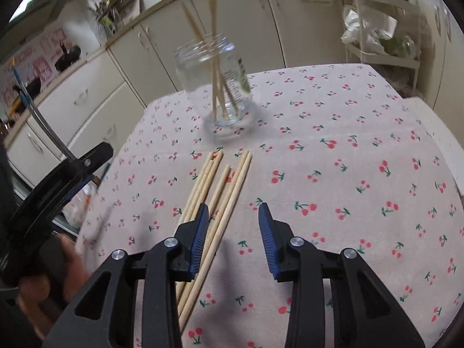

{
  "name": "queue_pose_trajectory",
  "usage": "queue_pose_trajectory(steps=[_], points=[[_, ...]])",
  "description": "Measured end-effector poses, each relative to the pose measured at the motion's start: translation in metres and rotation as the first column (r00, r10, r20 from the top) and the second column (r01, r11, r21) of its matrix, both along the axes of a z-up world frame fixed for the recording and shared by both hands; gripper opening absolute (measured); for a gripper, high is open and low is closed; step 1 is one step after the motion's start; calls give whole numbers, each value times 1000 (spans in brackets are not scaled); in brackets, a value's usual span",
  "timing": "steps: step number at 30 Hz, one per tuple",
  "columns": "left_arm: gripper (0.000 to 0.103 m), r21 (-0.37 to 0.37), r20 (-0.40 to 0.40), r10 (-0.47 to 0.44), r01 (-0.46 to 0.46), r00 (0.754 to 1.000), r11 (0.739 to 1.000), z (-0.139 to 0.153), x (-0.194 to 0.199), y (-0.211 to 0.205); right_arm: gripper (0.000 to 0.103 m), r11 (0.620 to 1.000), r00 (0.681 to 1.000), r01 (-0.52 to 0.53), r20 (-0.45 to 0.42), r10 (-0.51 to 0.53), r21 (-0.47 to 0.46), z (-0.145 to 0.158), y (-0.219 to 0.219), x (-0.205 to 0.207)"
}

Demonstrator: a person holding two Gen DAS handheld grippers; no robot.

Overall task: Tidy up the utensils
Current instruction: 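Move the right tool down to the stick pile and grasp one stick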

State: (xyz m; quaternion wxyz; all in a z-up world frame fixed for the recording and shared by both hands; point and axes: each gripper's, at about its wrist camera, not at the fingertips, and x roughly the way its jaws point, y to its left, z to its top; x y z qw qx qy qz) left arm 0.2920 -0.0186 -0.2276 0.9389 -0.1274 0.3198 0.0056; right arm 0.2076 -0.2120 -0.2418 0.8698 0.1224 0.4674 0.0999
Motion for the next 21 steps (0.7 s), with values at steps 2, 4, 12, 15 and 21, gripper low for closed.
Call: queue_pose_trajectory(steps=[2, 4, 12, 15, 21], points=[[77, 12, -18, -17, 18, 1000, 1000, -1, -7, -4, 37, 999, 1000, -12, -22, 11, -37, -5, 6, 5], [77, 26, -33, -32, 33, 999, 999, -2, -12, -8, 37, 997, 999, -28, -46, 24, -76, -12, 10, 8], [78, 97, -102, -110, 120, 989, 988, -5, -10, -33, 37, 984, 996, -71, -64, 62, -163, -14, -3, 7], [78, 129, -123, -139, 155, 983, 979, -7, -3, -45, 37, 980, 995, -85, -61, 75, -182, -15, -3, 10], [78, 177, -170, -153, 183, 973, 967, -16, 17, -62, 26, 975, 995, -98, -54, 89, -201, -15, -5, 13]])
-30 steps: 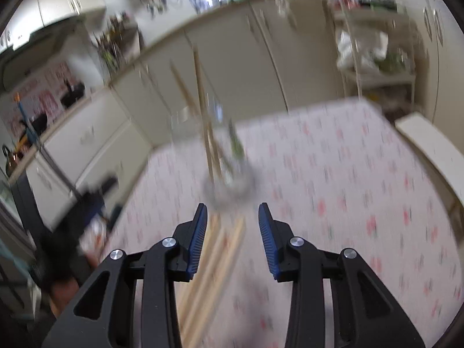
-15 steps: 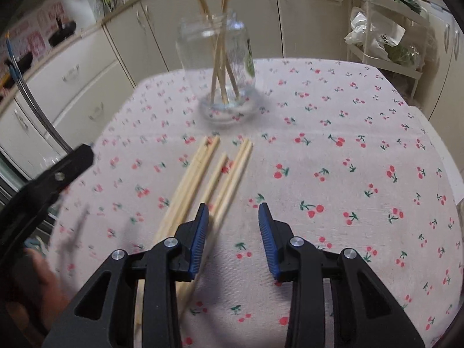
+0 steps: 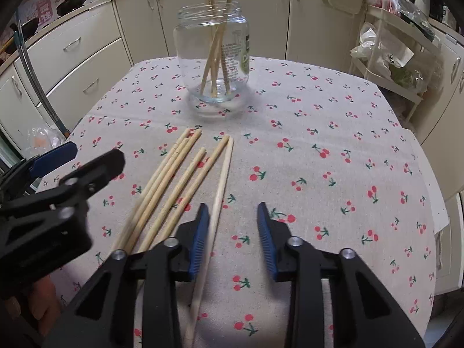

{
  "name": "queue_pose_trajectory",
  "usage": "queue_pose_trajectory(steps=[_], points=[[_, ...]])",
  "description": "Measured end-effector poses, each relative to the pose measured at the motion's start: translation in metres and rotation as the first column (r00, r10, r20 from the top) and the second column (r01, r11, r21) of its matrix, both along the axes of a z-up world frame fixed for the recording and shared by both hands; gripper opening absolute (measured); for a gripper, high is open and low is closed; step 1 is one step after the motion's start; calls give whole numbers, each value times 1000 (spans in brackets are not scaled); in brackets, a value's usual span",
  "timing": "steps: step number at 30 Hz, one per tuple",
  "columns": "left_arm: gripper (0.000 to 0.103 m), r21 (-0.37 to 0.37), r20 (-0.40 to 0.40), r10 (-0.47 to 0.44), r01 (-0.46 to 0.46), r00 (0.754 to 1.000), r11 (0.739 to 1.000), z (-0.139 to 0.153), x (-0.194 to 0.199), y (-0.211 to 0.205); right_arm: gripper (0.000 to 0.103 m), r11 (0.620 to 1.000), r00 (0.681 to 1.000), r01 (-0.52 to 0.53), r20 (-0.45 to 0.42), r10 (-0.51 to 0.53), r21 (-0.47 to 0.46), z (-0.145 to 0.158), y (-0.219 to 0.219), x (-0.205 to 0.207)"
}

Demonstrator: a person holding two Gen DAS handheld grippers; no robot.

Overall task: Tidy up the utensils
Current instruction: 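Move the right tool down to the stick pile and grasp one stick, then grasp a wooden stick with the left tool while the right tool holds its stick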

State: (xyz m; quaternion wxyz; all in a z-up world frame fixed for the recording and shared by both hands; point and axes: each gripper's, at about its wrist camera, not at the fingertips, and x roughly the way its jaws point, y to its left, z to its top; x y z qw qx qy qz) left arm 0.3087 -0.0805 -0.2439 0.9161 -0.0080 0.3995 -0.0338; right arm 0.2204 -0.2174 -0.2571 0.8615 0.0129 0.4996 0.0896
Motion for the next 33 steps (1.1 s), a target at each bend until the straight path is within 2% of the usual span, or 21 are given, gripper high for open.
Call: queue_pose_trajectory(steps=[1, 5, 14, 20, 22, 30, 31, 32, 33], points=[[78, 5, -9, -4, 4, 1000, 1000, -2, 3, -1, 17, 1000, 1000, 13, -2, -13, 7, 0, -5, 1], [78, 33, -41, -14, 15, 999, 999, -9, 12, -8, 12, 998, 999, 49, -8, -49, 45, 0, -20, 1], [78, 61, -95, -20, 25, 995, 998, -19, 21, -16, 12, 988, 997, 77, -29, -73, 134, -1, -31, 2], [78, 100, -120, 27, -15, 992, 995, -23, 28, -19, 12, 985, 997, 75, -37, -71, 156, -1, -33, 1], [78, 85, -127, 46, -35, 991, 996, -23, 27, -15, 12, 983, 997, 74, -41, -68, 168, -1, -34, 1], [78, 99, -116, 13, -1, 993, 995, -20, 36, -25, 14, 985, 998, 61, -37, -56, 161, -1, -30, 7], [77, 104, -113, 4, 8, 994, 995, -19, 39, -28, 14, 986, 998, 59, -33, -54, 154, -1, -29, 9], [71, 110, -113, -5, 18, 994, 994, -19, 41, -31, 14, 987, 998, 57, -30, -53, 150, -2, -29, 9], [57, 112, -120, -11, 25, 993, 993, -20, 43, -32, 14, 988, 998, 54, -26, -51, 142, -2, -27, 10]])
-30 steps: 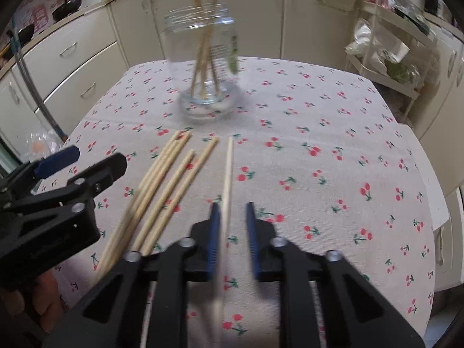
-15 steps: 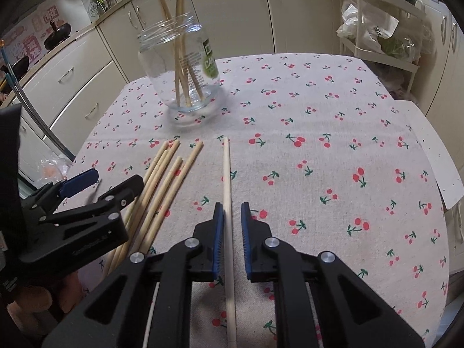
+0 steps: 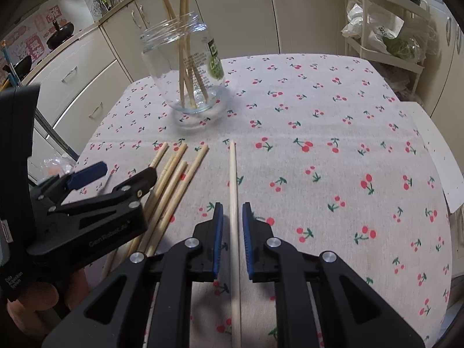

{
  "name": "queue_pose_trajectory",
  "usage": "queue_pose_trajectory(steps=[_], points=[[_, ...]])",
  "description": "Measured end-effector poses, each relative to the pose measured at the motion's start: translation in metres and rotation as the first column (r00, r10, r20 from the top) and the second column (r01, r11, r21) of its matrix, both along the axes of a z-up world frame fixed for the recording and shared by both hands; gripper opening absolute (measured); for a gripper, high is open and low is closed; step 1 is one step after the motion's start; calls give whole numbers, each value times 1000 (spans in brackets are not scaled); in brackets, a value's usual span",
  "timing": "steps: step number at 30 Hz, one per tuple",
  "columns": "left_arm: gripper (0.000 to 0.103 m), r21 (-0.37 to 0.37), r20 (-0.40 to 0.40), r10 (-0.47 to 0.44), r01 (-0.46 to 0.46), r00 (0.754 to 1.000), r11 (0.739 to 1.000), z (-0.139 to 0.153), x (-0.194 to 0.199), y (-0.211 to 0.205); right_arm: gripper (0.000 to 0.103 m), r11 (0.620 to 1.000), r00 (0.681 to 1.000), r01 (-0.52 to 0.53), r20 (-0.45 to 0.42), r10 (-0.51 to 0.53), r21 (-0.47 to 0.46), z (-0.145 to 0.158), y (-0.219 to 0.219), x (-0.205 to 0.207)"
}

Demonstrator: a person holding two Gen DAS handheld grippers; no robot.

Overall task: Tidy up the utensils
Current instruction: 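Grasp a wooden stick with the left tool while the right tool holds its stick, then lift both held sticks up toward the glass jar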

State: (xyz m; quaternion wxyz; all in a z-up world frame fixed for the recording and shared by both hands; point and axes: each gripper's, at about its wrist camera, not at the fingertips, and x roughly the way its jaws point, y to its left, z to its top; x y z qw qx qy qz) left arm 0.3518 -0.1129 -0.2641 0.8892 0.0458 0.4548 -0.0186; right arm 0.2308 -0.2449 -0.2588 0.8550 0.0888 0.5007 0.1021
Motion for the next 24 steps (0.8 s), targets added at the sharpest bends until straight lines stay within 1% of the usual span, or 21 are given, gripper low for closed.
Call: queue_pose_trajectory(steps=[1, 3, 4, 6, 8, 10, 12, 16, 17, 18, 19, 20, 21, 22, 24], points=[[52, -22, -3, -12, 12, 1000, 1000, 0, 2, 0, 14, 1000, 1000, 1, 1, -1, -4, 0, 0, 0], [28, -37, -4, -4, 4, 1000, 999, 1, 2, 1, 8, 1000, 1000, 6, 2, -6, -19, 0, 0, -1], [24, -42, -5, 2, -2, 1000, 999, 2, 2, 3, 8, 1000, 1000, 12, -3, -12, -10, 0, -2, -1], [23, -65, -11, 12, -13, 1000, 998, 2, 0, 8, 8, 1000, 1000, 20, -11, -20, 5, 0, -5, -1], [23, -73, -17, 0, -2, 1000, 997, 3, 0, 10, 8, 1000, 1000, 9, -23, -9, 0, 0, -3, 2], [26, -82, -29, -9, 7, 1000, 997, 4, 3, 12, 12, 1000, 999, -18, -31, 17, -17, 0, 2, 6], [37, -84, -41, -11, 7, 999, 996, 4, 8, 12, 14, 998, 999, -40, -34, 38, -41, 0, 6, 10], [38, -78, -44, -7, 3, 999, 997, 3, 15, 13, 13, 996, 997, -68, -36, 66, -60, -1, 9, 15], [36, -68, -40, -14, 11, 999, 998, 2, 14, 12, 10, 996, 997, -66, -33, 64, -62, -1, 8, 15], [25, -59, -35, -20, 18, 999, 998, 1, 13, 11, 8, 996, 998, -63, -29, 61, -63, -1, 7, 14], [18, -51, -28, -31, 29, 999, 998, 1, 13, 10, 7, 997, 998, -59, -26, 58, -57, -2, 6, 14], [9, -60, -29, -43, 41, 999, 997, 2, 12, 11, 6, 998, 998, -54, -26, 53, -44, -2, 4, 14], [5, -64, -30, -45, 43, 999, 997, 2, 12, 11, 6, 999, 999, -46, -30, 45, -24, -2, 1, 14], [5, -68, -31, -44, 42, 999, 997, 2, 11, 13, 6, 999, 999, -36, -35, 36, -2, -2, -2, 14], [5, -109, -35, -46, 42, 998, 993, 3, 10, 18, 6, 999, 999, -18, -43, 20, 37, -4, -8, 13]])
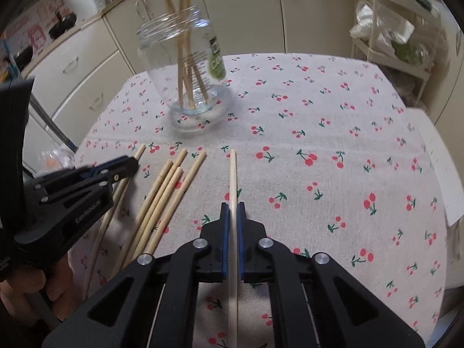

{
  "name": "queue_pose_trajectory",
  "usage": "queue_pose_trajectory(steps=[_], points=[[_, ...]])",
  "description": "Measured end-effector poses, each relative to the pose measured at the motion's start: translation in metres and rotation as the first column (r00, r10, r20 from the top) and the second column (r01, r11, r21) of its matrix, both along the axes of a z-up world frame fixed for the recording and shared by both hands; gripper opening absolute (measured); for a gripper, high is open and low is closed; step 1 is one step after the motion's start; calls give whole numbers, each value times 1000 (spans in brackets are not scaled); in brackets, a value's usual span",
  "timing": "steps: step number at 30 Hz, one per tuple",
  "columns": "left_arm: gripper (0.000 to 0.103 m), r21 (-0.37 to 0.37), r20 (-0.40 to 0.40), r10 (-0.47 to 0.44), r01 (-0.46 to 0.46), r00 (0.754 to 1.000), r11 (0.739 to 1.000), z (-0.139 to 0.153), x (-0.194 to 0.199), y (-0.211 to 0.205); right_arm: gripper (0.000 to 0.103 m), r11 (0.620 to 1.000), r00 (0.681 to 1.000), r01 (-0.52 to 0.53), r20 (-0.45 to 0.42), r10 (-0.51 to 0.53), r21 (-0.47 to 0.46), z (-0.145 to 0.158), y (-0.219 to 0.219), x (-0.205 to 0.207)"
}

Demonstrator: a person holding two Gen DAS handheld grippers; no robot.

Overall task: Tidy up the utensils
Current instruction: 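Lift both held sticks up toward the glass jar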

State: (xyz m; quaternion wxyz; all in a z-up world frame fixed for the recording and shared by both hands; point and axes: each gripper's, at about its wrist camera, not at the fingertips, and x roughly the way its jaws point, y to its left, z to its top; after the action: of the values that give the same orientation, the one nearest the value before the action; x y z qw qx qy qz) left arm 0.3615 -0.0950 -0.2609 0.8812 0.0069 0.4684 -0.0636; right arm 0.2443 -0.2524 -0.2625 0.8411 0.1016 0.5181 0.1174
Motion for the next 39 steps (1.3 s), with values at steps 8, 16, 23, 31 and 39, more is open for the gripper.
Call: queue_pose_trajectory(steps=[8, 16, 23, 31, 39], points=[[5, -129, -2, 18, -18, 1000, 991, 8, -8, 24, 6, 998, 1000, 25, -20, -24, 64, -2, -7, -1], [6, -74, -48, 3, -7, 999, 997, -2, -2, 22, 6, 1000, 1000, -6, -1, 6, -5, 1, 3, -3], [6, 33, -20, -23, 24, 1000, 999, -2, 1, 4, 6, 996, 999, -33, 28, 35, -77, 3, 13, -5], [5, -136, 133, -17, 35, 991, 990, 43, -16, 19, 6, 959, 997, 78, -4, -80, 271, 4, -24, -4], [5, -252, 394, 59, 46, 917, 967, 115, -28, 24, 6, 900, 976, 116, 120, -182, 421, 31, -41, -12]])
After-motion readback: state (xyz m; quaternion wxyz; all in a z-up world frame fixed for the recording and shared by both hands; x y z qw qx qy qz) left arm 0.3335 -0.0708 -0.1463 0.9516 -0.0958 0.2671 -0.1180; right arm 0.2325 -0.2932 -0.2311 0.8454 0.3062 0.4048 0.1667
